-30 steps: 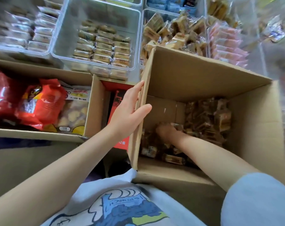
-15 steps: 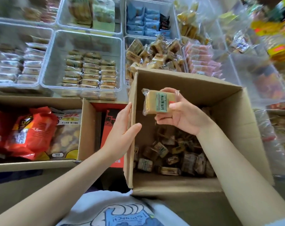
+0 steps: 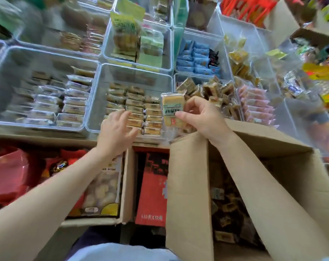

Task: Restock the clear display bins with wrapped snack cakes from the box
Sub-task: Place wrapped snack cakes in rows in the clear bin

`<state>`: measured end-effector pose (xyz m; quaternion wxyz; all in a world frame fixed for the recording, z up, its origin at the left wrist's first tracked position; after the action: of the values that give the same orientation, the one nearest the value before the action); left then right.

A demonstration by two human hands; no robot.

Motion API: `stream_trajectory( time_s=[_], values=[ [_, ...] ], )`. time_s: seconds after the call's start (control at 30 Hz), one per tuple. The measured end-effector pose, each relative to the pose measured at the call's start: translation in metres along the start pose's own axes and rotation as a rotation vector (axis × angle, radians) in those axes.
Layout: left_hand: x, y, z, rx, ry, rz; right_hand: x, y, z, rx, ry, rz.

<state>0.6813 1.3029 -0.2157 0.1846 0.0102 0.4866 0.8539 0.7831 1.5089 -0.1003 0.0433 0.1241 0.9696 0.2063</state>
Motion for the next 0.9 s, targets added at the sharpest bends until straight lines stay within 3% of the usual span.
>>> stream_trajectory(
  time_s=[0.2, 0.53, 0.7, 0.9],
  values=[
    [0.065, -0.009, -0.060, 0.339, -0.084, -0.059, 0.094, -0.033, 0.017, -0.667, 0.028, -0.050],
    [0.071, -0.016, -0.064, 0.346, -0.119, -0.089, 0.221, -0.109, 0.078, -1.379, 0.164, -0.183],
    [0.071, -0.017, -0.062, 0.352, -0.130, -0.097, 0.244, -0.124, 0.123, -1.425, 0.093, -0.324],
    [0.070, -0.019, -0.062, 0.379, -0.133, -0.102, 0.246, -0.128, 0.166, -1.159, -0.120, -0.375]
  ],
)
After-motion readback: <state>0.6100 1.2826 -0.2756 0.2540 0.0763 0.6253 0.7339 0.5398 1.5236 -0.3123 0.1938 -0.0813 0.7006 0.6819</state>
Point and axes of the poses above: each hand's wrist, its own x-axis towards the middle knuckle, its own y-axis out of the back of the hand, z = x × y, the point moved 9 cm from there along x, towards the middle knuckle, and after that the axes turned 13 degrees about y, right-handed, at the moved point
